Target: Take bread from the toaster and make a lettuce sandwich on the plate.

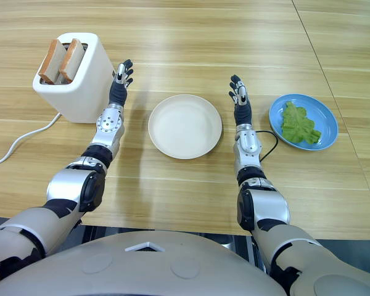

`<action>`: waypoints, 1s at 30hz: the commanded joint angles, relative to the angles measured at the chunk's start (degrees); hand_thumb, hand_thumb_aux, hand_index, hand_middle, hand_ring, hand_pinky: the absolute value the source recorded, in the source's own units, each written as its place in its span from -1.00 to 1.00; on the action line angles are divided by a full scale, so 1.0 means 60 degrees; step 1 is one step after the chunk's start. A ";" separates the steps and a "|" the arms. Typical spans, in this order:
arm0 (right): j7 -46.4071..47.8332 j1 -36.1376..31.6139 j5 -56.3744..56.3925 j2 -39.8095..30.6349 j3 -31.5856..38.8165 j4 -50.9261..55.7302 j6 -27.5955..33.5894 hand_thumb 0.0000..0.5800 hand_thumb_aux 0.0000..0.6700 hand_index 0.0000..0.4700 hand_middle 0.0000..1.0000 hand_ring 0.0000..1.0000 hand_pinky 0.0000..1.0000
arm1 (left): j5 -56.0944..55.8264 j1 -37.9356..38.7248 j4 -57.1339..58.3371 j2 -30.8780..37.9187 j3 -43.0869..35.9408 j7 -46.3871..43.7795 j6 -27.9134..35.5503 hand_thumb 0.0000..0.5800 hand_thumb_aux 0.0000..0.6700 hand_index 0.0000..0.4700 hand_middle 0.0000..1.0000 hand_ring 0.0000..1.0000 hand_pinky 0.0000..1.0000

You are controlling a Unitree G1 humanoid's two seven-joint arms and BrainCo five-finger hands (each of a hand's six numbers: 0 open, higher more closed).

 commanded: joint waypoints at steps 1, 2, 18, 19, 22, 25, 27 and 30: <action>0.0011 0.0123 -0.0050 -0.0022 0.0025 -0.0079 0.0039 -1.00 -1.00 -1.00 -1.00 -1.00 -1.00 | -0.0005 0.0118 0.0067 -0.0049 -0.0024 -0.0039 0.0089 -1.00 -1.00 -1.00 -1.00 -1.00 -1.00; 0.0013 0.0124 -0.0055 -0.0024 0.0031 -0.0080 0.0042 -1.00 -1.00 -1.00 -1.00 -1.00 -1.00 | 0.0005 0.0118 0.0071 -0.0054 -0.0031 -0.0041 0.0087 -1.00 -1.00 -1.00 -1.00 -1.00 -1.00; -0.0091 0.0100 -0.0116 -0.0065 0.0036 0.0231 0.0274 -1.00 -1.00 -1.00 -1.00 -1.00 -1.00 | 0.1867 0.2408 -1.0386 0.1273 -0.0269 -0.0148 0.1480 -1.00 -1.00 -1.00 -1.00 -1.00 -1.00; -0.0105 0.0098 -0.0126 -0.0058 0.0046 0.0241 0.0277 -1.00 -1.00 -1.00 -1.00 -1.00 -1.00 | 0.2200 0.2495 -1.0920 0.1545 -0.0049 -0.0055 0.1847 -1.00 -1.00 -1.00 -1.00 -1.00 -1.00; -0.0130 0.0087 -0.0147 -0.0032 0.0054 0.0224 0.0283 -1.00 -1.00 -1.00 -1.00 -1.00 -1.00 | 0.3248 0.2702 -1.1478 0.2484 0.0725 0.0433 0.2993 -1.00 -1.00 -1.00 -1.00 -1.00 -1.00; -0.0195 0.0137 -0.0134 -0.0047 0.0006 0.0167 0.0262 -1.00 -1.00 -1.00 -1.00 -1.00 -1.00 | 0.4441 0.2814 -1.0734 0.3405 0.1010 0.1053 0.4179 -1.00 -1.00 -1.00 -1.00 -1.00 -1.00; -0.0259 0.0205 -0.0086 -0.0074 -0.0064 0.0130 0.0255 -1.00 -1.00 -1.00 -1.00 -1.00 -1.00 | 0.5441 0.2819 -0.9632 0.4048 0.0822 0.1667 0.5016 -1.00 -1.00 -1.00 -1.00 -1.00 -1.00; -0.0273 0.0284 -0.0039 -0.0127 -0.0120 0.0102 0.0256 -1.00 -1.00 -1.00 -1.00 -1.00 -1.00 | 0.6244 0.2780 -0.8020 0.4657 0.0335 0.2155 0.5860 -1.00 -1.00 -1.00 -1.00 -1.00 -1.00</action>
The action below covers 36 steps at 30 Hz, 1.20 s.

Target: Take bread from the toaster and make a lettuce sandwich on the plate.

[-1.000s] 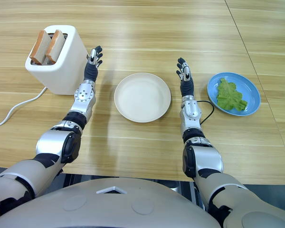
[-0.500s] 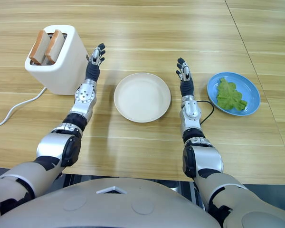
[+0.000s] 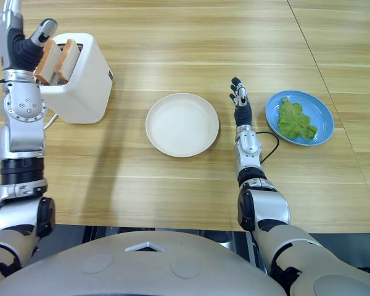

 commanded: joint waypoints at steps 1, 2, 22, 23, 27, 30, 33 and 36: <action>-0.0043 0.0211 0.0072 -0.0083 -0.0108 0.0024 0.0105 -1.00 -1.00 -1.00 -1.00 -1.00 -1.00 | 0.1022 0.0064 0.1974 0.0494 -0.0598 0.0636 0.1141 -1.00 -1.00 -1.00 -1.00 -1.00 -1.00; -0.0038 0.0220 0.0071 -0.0088 -0.0103 0.0032 0.0116 -1.00 -1.00 -1.00 -1.00 -1.00 -1.00 | 0.1088 0.0063 0.2359 0.0590 -0.0674 0.0756 0.1303 -1.00 -1.00 -1.00 -1.00 -1.00 -1.00; -0.0030 0.0334 0.0108 -0.0103 -0.0091 -0.0004 0.0153 -1.00 -1.00 -1.00 -1.00 -1.00 -1.00 | 0.0706 -0.0641 0.4977 0.0957 -0.1956 0.1077 0.2442 0.17 -0.29 -0.30 -1.00 -1.00 -1.00; -0.0032 0.0341 0.0105 -0.0099 -0.0089 -0.0006 0.0151 -1.00 -1.00 -1.00 -1.00 -1.00 -1.00 | 0.0662 -0.0636 0.4969 0.0965 -0.1968 0.1068 0.2467 -0.38 -0.66 -0.67 -1.00 -1.00 -1.00; -0.0058 0.0347 0.0097 -0.0088 -0.0083 -0.0004 0.0170 -1.00 -1.00 -1.00 -1.00 -1.00 -1.00 | 0.0743 -0.0616 0.4911 0.1027 -0.2104 0.1138 0.2801 -0.83 -0.91 -0.92 -1.00 -1.00 -1.00; -0.0072 0.0339 0.0094 -0.0076 -0.0078 -0.0006 0.0183 -1.00 -1.00 -1.00 -1.00 -1.00 -1.00 | 0.0791 -0.0600 0.4836 0.1059 -0.2184 0.1167 0.3049 -0.66 -0.82 -0.82 -1.00 -1.00 -1.00; -0.0078 0.0326 0.0093 -0.0067 -0.0076 0.0022 0.0205 -1.00 -1.00 -1.00 -1.00 -1.00 -1.00 | 0.0834 -0.0551 0.4631 0.1137 -0.2262 0.1315 0.3050 0.67 0.19 0.17 -1.00 -1.00 -1.00; -0.0093 0.0325 0.0098 -0.0066 -0.0083 0.0046 0.0235 -1.00 -1.00 -1.00 -1.00 -1.00 -1.00 | 0.0853 -0.0491 0.4182 0.1139 -0.2309 0.1555 0.2870 1.00 1.00 0.96 -1.00 -1.00 -1.00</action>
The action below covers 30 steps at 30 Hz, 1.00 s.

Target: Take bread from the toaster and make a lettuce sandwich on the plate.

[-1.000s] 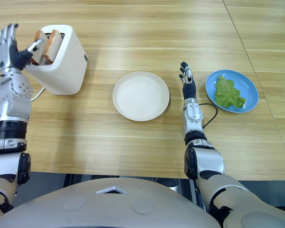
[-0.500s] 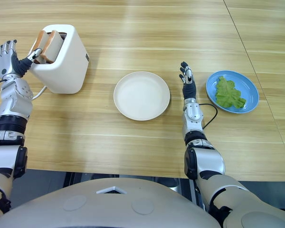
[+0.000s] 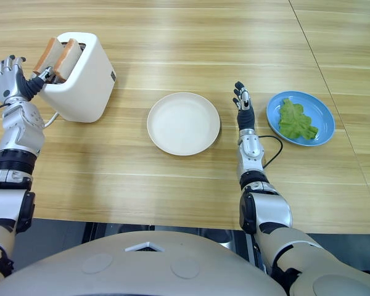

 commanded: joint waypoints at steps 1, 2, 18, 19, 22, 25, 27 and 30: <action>-0.0065 0.0086 0.0033 0.0031 -0.0066 0.0085 0.0186 -1.00 -1.00 -1.00 -1.00 -1.00 -1.00 | 0.0142 0.0312 -0.0432 0.0067 -0.0204 0.0258 -0.0008 1.00 1.00 0.96 -1.00 -1.00 -1.00; -0.0069 0.0084 0.0034 0.0031 -0.0068 0.0090 0.0195 -1.00 -1.00 -1.00 -1.00 -1.00 -1.00 | 0.0175 0.0365 -0.0694 0.0075 -0.0179 0.0455 -0.0049 1.00 1.00 0.96 -1.00 -1.00 -1.00; -0.0219 0.0046 -0.0011 0.0044 -0.0024 0.0293 0.0488 -1.00 -1.00 -1.00 -1.00 -1.00 -1.00 | -0.1770 0.1799 -0.6789 -0.0995 0.1328 0.2776 -0.3735 1.00 1.00 0.96 1.00 1.00 1.00; -0.0229 0.0043 -0.0014 0.0049 -0.0015 0.0296 0.0500 -1.00 -1.00 -1.00 -1.00 -1.00 -1.00 | -0.2576 0.1623 -0.6509 -0.1261 0.1128 0.2034 -0.4174 1.00 1.00 0.96 1.00 1.00 1.00; -0.0243 0.0015 -0.0023 0.0061 0.0005 0.0303 0.0536 -1.00 -1.00 -1.00 -1.00 -1.00 -1.00 | -0.4605 0.1173 -0.5201 -0.2249 0.0597 -0.0023 -0.5037 1.00 1.00 0.96 1.00 1.00 1.00; -0.0238 -0.0020 -0.0014 0.0054 0.0005 0.0302 0.0558 -1.00 -1.00 -1.00 -1.00 -1.00 -1.00 | -0.6682 0.0783 -0.3447 -0.3644 0.0181 -0.2624 -0.5332 1.00 1.00 0.96 1.00 1.00 1.00; -0.0228 -0.0025 0.0000 0.0032 -0.0008 0.0283 0.0555 -1.00 -1.00 -1.00 -1.00 -1.00 -1.00 | -0.6952 0.0526 -0.2144 -0.4323 -0.0229 -0.3770 -0.5456 1.00 1.00 0.96 1.00 1.00 1.00; -0.0234 0.0022 0.0014 -0.0008 -0.0028 0.0242 0.0522 -1.00 -1.00 -1.00 -1.00 -1.00 -1.00 | -0.7044 0.0034 -0.0007 -0.5085 -0.0552 -0.5098 -0.5393 1.00 1.00 0.96 1.00 1.00 1.00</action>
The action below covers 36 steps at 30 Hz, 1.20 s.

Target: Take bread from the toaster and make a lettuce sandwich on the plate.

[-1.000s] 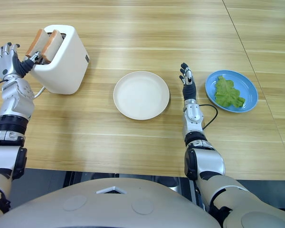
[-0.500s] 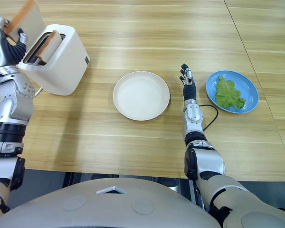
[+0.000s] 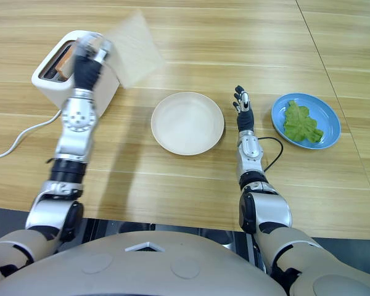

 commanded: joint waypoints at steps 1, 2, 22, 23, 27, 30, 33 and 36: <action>-0.0033 0.0081 -0.0007 -0.0033 -0.0060 0.0042 0.0099 -1.00 -1.00 -1.00 -1.00 -1.00 -1.00 | -0.0076 -0.0575 0.2540 -0.0590 -0.0489 -0.1611 0.0313 1.00 1.00 0.96 1.00 1.00 1.00; -0.0028 0.0073 -0.0012 -0.0046 -0.0056 0.0044 0.0109 -1.00 -1.00 -1.00 -1.00 -1.00 -1.00 | 0.0424 -0.0791 0.3257 -0.0616 -0.0717 -0.1329 0.0603 1.00 1.00 0.96 1.00 1.00 1.00; -0.0090 0.0115 -0.0105 -0.0397 -0.0035 -0.0246 -0.0017 -1.00 -1.00 -1.00 -1.00 -1.00 -1.00 | 0.2083 -0.0615 0.2624 -0.0050 -0.1300 -0.1688 0.0247 -1.00 -1.00 -1.00 -1.00 -1.00 -1.00; -0.0129 0.0135 -0.0153 -0.0461 -0.0012 -0.0304 -0.0060 -1.00 -1.00 -1.00 -1.00 -1.00 -1.00 | 0.2128 -0.0488 0.2167 0.0018 -0.1284 -0.1640 0.0274 -1.00 -1.00 -1.00 -1.00 -1.00 -1.00; -0.0320 0.0246 -0.0391 -0.0781 0.0069 -0.0639 -0.0272 -1.00 -1.00 -1.00 -1.00 -1.00 -1.00 | 0.2243 0.0043 0.0094 0.0353 -0.1042 -0.1389 0.0686 -1.00 -1.00 -1.00 -1.00 -1.00 -1.00; -0.0743 0.0421 -0.0965 -0.1190 0.0254 -0.1059 -0.0612 -1.00 -1.00 -1.00 -1.00 -1.00 -1.00 | 0.2286 0.0280 -0.0957 0.0494 -0.0778 -0.1167 0.0830 -1.00 -1.00 -1.00 -1.00 -1.00 -1.00; -0.2109 0.0751 -0.2578 -0.2145 0.0650 -0.1901 -0.0866 -1.00 -1.00 -1.00 -1.00 -1.00 -1.00 | 0.2130 0.0453 -0.1559 0.0526 -0.0580 -0.1140 0.0951 -1.00 -1.00 -1.00 -1.00 -1.00 -1.00; -0.5549 0.1087 -0.6639 -0.4449 0.1806 -0.3070 0.1031 -1.00 -1.00 -1.00 -1.00 -1.00 -1.00 | 0.1989 0.0481 -0.1310 0.0377 -0.0550 -0.1177 0.0843 -1.00 -1.00 -1.00 -1.00 -1.00 -1.00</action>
